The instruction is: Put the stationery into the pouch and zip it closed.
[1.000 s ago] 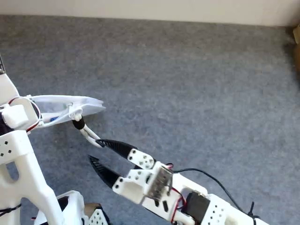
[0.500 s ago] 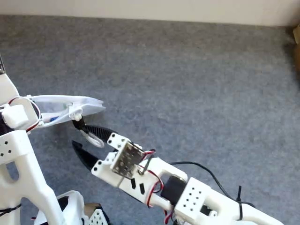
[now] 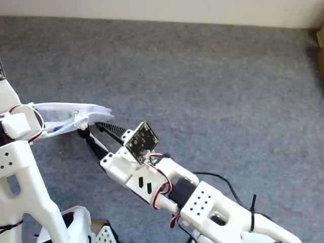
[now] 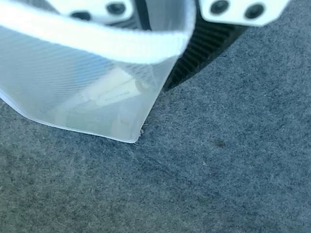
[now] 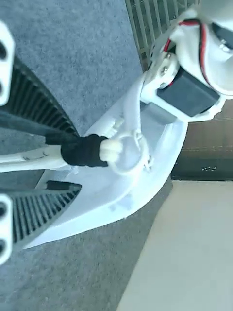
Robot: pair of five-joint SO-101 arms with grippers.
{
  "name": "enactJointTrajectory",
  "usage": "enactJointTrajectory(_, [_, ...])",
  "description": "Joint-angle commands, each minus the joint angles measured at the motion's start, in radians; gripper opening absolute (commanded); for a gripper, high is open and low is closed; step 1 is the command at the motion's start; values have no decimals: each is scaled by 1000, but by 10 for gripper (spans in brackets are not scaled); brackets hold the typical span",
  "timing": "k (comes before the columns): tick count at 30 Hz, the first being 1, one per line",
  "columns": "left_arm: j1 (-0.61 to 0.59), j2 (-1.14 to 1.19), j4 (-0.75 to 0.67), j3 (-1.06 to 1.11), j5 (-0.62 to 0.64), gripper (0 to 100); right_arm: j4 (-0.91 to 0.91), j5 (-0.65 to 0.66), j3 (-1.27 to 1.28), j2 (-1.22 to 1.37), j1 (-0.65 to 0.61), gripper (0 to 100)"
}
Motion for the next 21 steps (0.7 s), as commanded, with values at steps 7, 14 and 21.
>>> enactJointTrajectory(7, [21, 38, -14, 58, 9, 8, -22, -9, -127, 82, -50, 121])
enactJointTrajectory(14, [21, 38, -14, 58, 9, 8, -25, -6, -127, 90, -53, 123])
enactJointTrajectory(21, [21, 38, -14, 58, 9, 8, -25, -8, -157, 101, -47, 123])
